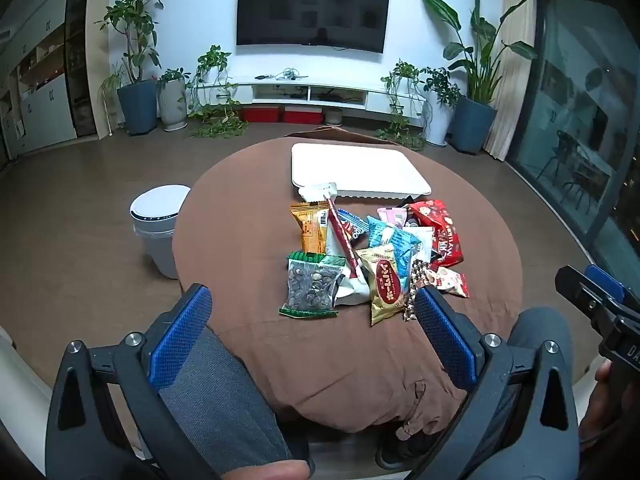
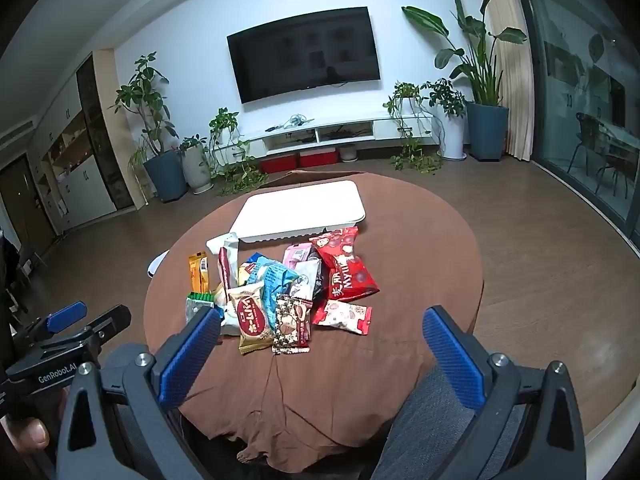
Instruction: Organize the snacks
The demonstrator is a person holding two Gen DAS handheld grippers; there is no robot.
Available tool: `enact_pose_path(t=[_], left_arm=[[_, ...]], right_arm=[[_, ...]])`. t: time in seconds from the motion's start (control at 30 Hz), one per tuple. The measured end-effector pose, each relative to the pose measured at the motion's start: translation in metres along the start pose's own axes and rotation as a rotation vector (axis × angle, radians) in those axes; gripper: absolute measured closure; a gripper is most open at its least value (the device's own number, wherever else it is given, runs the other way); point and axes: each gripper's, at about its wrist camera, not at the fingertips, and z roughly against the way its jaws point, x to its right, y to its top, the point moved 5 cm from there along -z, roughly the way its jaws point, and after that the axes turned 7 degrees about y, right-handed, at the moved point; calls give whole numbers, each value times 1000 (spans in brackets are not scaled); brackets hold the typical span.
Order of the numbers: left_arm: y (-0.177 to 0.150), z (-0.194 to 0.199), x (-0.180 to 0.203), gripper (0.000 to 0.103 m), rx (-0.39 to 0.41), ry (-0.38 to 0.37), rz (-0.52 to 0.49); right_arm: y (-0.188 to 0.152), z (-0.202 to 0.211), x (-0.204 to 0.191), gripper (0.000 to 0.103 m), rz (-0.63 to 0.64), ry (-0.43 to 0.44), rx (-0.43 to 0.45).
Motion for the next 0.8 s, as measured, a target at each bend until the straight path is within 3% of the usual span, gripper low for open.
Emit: enact_pose_path(t=[0.8], left_arm=[[0, 0, 0, 0, 2, 8, -9]], right_arm=[[-2, -3, 0, 0, -2, -2, -17]])
